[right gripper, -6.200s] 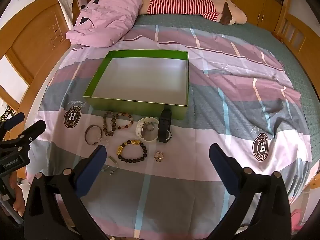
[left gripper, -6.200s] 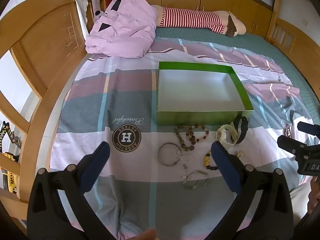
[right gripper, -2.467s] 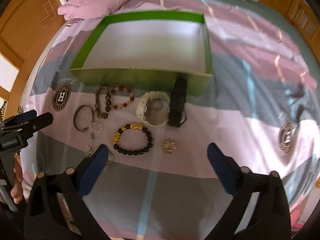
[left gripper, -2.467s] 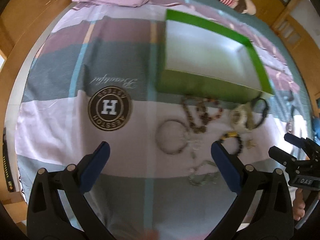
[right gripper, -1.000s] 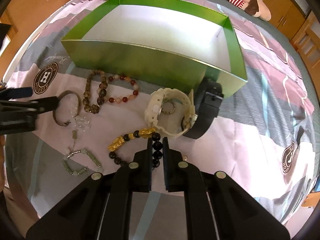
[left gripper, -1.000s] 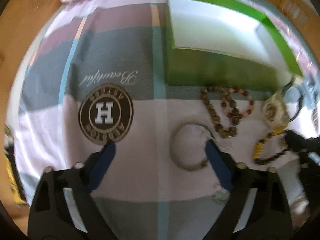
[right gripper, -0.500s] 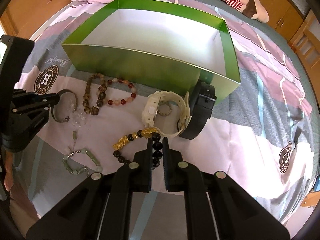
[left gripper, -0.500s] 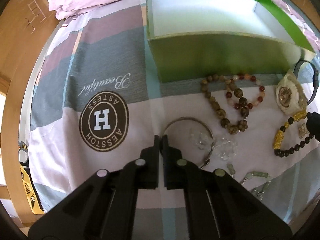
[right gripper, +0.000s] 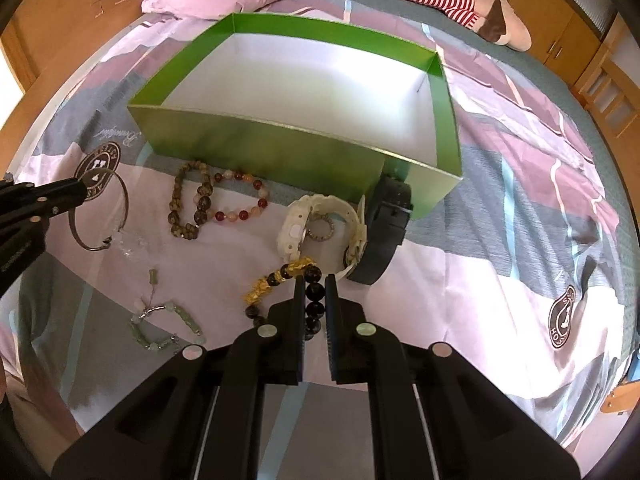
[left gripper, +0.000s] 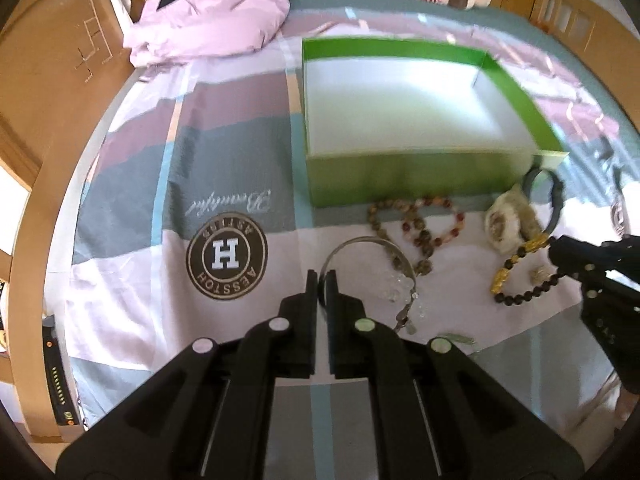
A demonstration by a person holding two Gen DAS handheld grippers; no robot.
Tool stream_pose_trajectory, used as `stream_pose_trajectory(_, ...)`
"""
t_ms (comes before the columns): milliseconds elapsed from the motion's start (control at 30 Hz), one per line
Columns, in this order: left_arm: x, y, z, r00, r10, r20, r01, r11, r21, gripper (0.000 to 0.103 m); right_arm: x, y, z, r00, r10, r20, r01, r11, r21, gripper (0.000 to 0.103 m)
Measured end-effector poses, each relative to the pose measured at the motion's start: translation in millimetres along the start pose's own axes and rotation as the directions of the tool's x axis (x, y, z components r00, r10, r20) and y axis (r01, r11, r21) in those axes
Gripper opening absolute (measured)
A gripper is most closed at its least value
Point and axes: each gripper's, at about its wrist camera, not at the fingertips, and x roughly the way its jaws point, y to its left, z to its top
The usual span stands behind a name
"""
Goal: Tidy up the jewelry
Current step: 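Grasp the silver bangle with the left gripper while the right holds the bead bracelet, then lift the silver bangle with the left gripper while the right lifts the bead bracelet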
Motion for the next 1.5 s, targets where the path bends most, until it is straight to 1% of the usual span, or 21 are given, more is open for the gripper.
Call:
stream_pose_trajectory(100,-8.8,6.7,3.4,0.998,-0.003,0.065,0.004,1.0,-0.022,0.004,-12.2,-4.7,1.6,1.0,0.005,0.03,-0.005,1.0,0.025,0.009)
stream_pose_trajectory(333,-9.3,23.6,10.2,0.993,-0.014,0.113,0.022,0.997,-0.07,0.004,-35.7,-13.3,4.6,0.996,-0.002,0.085,-0.002,0.999,0.049,0.009)
stream_pose_trajectory(433,-22.8,14.1,8.6,0.981,0.01,0.191,-0.008,1.0,-0.009,0.004,-34.6,-15.0,4.1,0.997,-0.001,0.083,-0.004,0.999,0.054,0.009)
stream_pose_trajectory(467,-28.2,4.5,6.0,0.97,0.059,0.237,-0.072,0.996,0.044,0.004,-33.3,-14.8,4.1,0.997,-0.002,0.079,-0.003,0.998,0.055,0.009)
stream_pose_trajectory(500,-32.2,-5.1,2.7,0.948,0.127,0.291,-0.159,0.983,0.089,0.004,-31.6,-14.9,3.9,0.997,0.0,0.076,-0.004,0.998,0.058,0.009)
stream_pose_trajectory(567,-34.2,-37.4,-12.6,0.831,0.321,0.454,-0.439,0.88,0.183,0.004,-30.3,-14.1,3.7,0.997,-0.001,0.073,-0.003,0.998,0.056,0.009)
stream_pose_trajectory(600,-33.2,-43.7,-16.1,0.812,0.336,0.477,-0.47,0.861,0.195,0.004,-29.9,-13.8,3.5,0.997,-0.001,0.073,-0.003,0.999,0.055,0.009)
stream_pose_trajectory(667,-35.7,-48.9,-20.6,0.816,0.283,0.505,-0.427,0.883,0.194,0.004,-30.0,-14.8,3.7,0.997,0.004,0.073,-0.009,0.998,0.06,0.009)
stream_pose_trajectory(700,-36.8,-51.6,-21.8,0.802,0.289,0.523,-0.439,0.879,0.188,0.003,-30.4,-15.5,3.8,0.997,0.007,0.073,-0.012,0.998,0.062,0.009)
stream_pose_trajectory(767,-40.2,-62.6,-30.2,0.708,0.349,0.614,-0.559,0.808,0.186,0.003,-31.8,-17.3,4.0,0.997,0.011,0.076,-0.016,0.998,0.067,0.009)
stream_pose_trajectory(800,-42.2,-66.0,-32.8,0.677,0.358,0.643,-0.59,0.786,0.183,0.003,-31.9,-18.1,3.9,0.997,0.01,0.077,-0.015,0.998,0.068,0.009)
stream_pose_trajectory(833,-42.1,-73.8,-39.6,0.605,0.385,0.697,-0.669,0.721,0.182,0.003,-31.5,-19.1,4.4,0.997,0.01,0.077,-0.016,0.997,0.071,0.009)
stream_pose_trajectory(900,-41.3,-84.7,-46.9,0.53,0.405,0.745,-0.746,0.64,0.182,0.003,-30.0,-20.6,4.7,0.997,0.01,0.074,-0.016,0.997,0.077,0.009)
stream_pose_trajectory(1100,-35.9,-64.5,-21.3,0.755,0.314,0.576,-0.505,0.839,0.205,0.003,-29.6,-24.4,4.8,0.997,0.017,0.074,-0.024,0.996,0.087,0.009)
stream_pose_trajectory(1167,-31.7,-35.8,-2.9,0.874,0.2,0.443,-0.283,0.95,0.13,0.003,-30.3,-25.0,4.8,0.997,0.018,0.075,-0.025,0.996,0.088,0.009)
stream_pose_trajectory(1233,-24.6,-13.6,2.8,0.917,0.126,0.378,-0.161,0.985,0.062,0.004,-29.4,-25.1,4.6,0.997,0.018,0.072,-0.024,0.996,0.088,0.009)
stream_pose_trajectory(1333,-13.6,4.3,4.9,0.935,0.112,0.336,-0.12,0.993,0.005,0.004,-27.9,-24.9,4.7,0.998,0.018,0.067,-0.024,0.996,0.089,0.009)
stream_pose_trajectory(1400,-19.2,3.4,1.7,0.924,0.112,0.366,-0.124,0.992,0.007,0.004,-27.9,-24.5,4.9,0.998,0.017,0.067,-0.023,0.996,0.089,0.009)
stream_pose_trajectory(1433,-31.2,-4.1,-4.5,0.884,0.157,0.441,-0.186,0.982,0.023,0.004,-27.9,-24.7,5.0,0.998,0.02,0.067,-0.025,0.996,0.087,0.009)
stream_pose_trajectory(1467,-45.5,-15.3,-13.1,0.813,0.237,0.531,-0.302,0.953,0.038,0.004,-27.8,-24.6,5.0,0.998,0.021,0.067,-0.027,0.996,0.086,0.009)
stream_pose_trajectory(1500,-57.2,-32.1,-24.3,0.702,0.325,0.633,-0.454,0.89,0.046,0.004,-27.2,-25.0,5.2,0.997,0.023,0.067,-0.029,0.996,0.088,0.009)
